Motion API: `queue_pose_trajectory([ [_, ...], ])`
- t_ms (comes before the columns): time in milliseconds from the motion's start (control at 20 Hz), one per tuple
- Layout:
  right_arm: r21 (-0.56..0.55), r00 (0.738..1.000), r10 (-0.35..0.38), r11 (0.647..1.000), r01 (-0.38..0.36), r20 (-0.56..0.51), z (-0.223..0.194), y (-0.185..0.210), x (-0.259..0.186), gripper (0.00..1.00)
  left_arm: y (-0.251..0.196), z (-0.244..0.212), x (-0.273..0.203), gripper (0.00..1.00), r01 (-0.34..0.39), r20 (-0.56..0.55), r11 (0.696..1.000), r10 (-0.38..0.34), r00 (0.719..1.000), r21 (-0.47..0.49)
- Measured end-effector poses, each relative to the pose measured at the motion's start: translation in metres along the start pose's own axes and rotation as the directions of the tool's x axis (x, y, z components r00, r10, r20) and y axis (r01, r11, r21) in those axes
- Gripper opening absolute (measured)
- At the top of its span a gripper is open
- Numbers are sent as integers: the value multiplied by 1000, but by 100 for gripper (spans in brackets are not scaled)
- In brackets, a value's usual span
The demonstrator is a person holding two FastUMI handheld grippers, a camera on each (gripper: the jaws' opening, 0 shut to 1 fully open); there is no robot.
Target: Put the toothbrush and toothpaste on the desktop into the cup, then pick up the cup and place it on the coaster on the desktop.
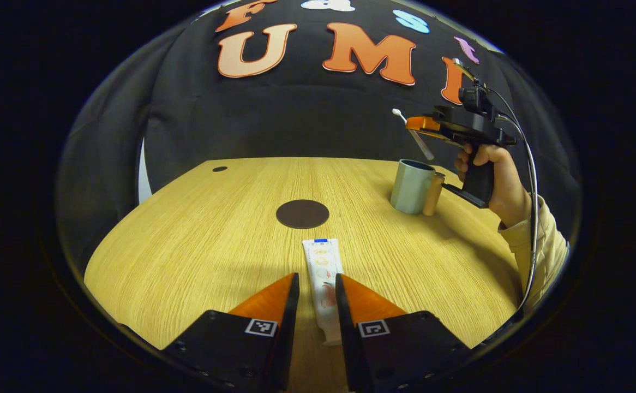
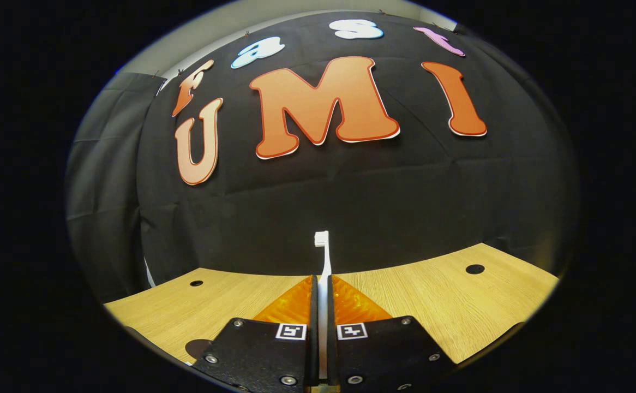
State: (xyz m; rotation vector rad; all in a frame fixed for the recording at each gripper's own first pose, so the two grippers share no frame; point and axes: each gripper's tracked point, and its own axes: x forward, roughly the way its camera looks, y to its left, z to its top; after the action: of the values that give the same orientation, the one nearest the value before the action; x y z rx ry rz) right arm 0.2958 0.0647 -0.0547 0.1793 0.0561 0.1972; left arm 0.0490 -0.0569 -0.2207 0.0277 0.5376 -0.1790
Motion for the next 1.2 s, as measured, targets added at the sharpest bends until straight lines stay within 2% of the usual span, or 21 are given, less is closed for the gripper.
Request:
queue_pose_trajectory([
  [300, 14, 1000, -1, 1000, 1, -17, -4, -2, -1, 6, -5, 3, 14, 52, 6, -55, 1000, -6, 998, 2],
  [500, 31, 999, 18, 999, -17, -41, -10, 1, -12, 6, -11, 2, 31, 54, 20, -111, 1000, -21, 994, -9],
  [650, 10, 999, 32, 999, -32, -35, -11, 2, -28, 7, -13, -12, 32, 55, 5, -172, 1000, -7, 985, -12],
  [750, 24, 998, 50, 998, -49, -35, -10, 7, -43, 13, -10, -12, 36, 55, 3, -181, 1000, -6, 983, -14],
  [800, 26, 998, 58, 998, -57, -32, -9, 9, -50, 18, -9, -13, 35, 59, 1, -192, 1000, -3, 981, -7],
  [850, 22, 998, 62, 998, -62, -20, -6, 11, -58, 21, -8, -16, 34, 54, -8, -199, 1000, 8, 980, -3],
  [1000, -39, 998, 57, 998, -56, 32, 6, 13, -80, 45, -7, -19, 30, 54, -21, -227, 1000, 25, 974, 24],
  [1100, -67, 996, 61, 996, -56, 66, 14, 18, -94, 58, -6, -21, 28, 54, -27, -241, 1000, 27, 970, 3],
  [1200, -58, 993, 76, 996, -70, 96, 20, 25, -106, 64, -7, -18, 29, 47, -25, -237, 1000, 23, 971, -5],
])
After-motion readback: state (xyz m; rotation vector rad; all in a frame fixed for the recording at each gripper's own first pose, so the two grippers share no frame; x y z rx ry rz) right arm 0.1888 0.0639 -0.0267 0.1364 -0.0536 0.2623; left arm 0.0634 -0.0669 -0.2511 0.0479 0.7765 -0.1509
